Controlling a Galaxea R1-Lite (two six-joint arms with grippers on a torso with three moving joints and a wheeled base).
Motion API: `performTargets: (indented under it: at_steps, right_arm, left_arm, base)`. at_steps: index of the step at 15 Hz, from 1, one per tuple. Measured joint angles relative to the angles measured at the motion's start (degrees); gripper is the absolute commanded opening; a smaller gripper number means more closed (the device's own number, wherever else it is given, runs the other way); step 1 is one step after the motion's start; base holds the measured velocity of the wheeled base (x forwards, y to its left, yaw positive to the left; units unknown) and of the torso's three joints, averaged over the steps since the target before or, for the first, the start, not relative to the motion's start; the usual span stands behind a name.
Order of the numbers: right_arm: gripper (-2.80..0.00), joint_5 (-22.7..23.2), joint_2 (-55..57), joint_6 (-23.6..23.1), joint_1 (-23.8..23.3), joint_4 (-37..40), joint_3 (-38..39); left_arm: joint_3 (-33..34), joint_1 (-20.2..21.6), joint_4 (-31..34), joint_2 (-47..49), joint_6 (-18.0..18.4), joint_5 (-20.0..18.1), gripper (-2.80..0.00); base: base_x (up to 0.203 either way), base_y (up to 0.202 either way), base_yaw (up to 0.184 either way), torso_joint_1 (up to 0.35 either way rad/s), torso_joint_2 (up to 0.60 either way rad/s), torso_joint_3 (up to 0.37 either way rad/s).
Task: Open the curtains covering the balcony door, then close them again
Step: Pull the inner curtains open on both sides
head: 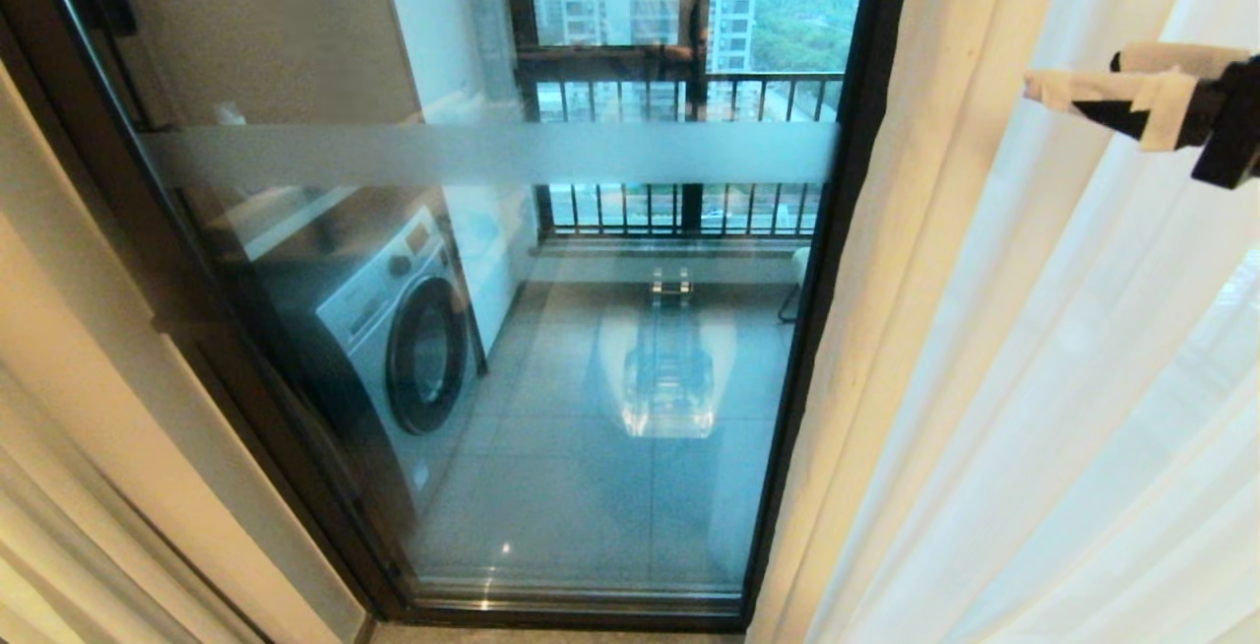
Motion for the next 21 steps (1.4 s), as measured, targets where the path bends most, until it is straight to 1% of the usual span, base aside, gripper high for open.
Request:
performTargets:
  at_steps: [4, 6, 8, 12, 14, 16, 18, 19, 21]
  right_arm:
    - [0.0, 0.31, 3.65, 5.57, 1.17, -0.15, -5.03]
    - [0.0, 1.85, 5.75, 7.93, 1.97, -0.45, -7.4]
    - [0.0, 3.25, 7.93, 8.57, 2.28, -0.66, -9.18]
    - [0.0, 3.36, 13.57, 8.39, 2.36, -0.8, -15.49]
    - [0.0, 1.54, 16.49, 8.13, 2.35, -0.78, -19.03]
    - [0.0, -2.85, 19.48, 7.85, 2.32, -0.84, -22.41]
    - [0.0, -5.73, 21.84, 7.61, 2.32, -0.88, -25.47]
    - [0.0, -6.93, 22.86, 6.61, 2.32, -0.91, -27.04]
    - [0.0, -10.18, 24.36, 2.46, 2.26, -0.94, -28.75]
  left_arm:
    - [0.0, 0.0, -0.02, 0.0, 0.0, 0.0, -2.8]
    - [0.0, 0.0, 0.0, 0.0, 0.0, 0.0, -2.8]
    - [0.0, -0.03, 0.0, 0.0, 0.02, 0.0, -2.8]
    - [0.0, -0.03, -0.02, 0.0, 0.0, 0.02, -2.8]
    - [0.0, 0.0, 0.0, 0.0, 0.01, 0.0, -2.8]
    - [0.0, 0.0, -0.02, 0.0, 0.01, 0.05, -2.8]
    - [0.0, 0.0, 0.0, 0.0, 0.0, 0.05, -2.8]
    - [0.0, 0.0, 0.0, 0.0, 0.02, 0.02, -2.8]
    - [0.0, -0.03, 0.0, 0.0, 0.0, 0.02, -2.8]
  base:
    - [0.0, 0.0, 0.0, 0.0, 0.0, 0.0]
    - [0.0, 0.0, 0.0, 0.0, 0.0, 0.0]
    - [0.0, 0.0, 0.0, 0.0, 0.0, 0.0]
    - [0.0, 0.0, 0.0, 0.0, 0.0, 0.0]
    - [0.0, 0.0, 0.0, 0.0, 0.0, 0.0]
    - [0.0, 0.0, 0.0, 0.0, 0.0, 0.0]
    - [0.0, 0.0, 0.0, 0.0, 0.0, 0.0]
    - [0.0, 0.0, 0.0, 0.0, 0.0, 0.0]
    - [0.0, 0.0, 0.0, 0.0, 0.0, 0.0]
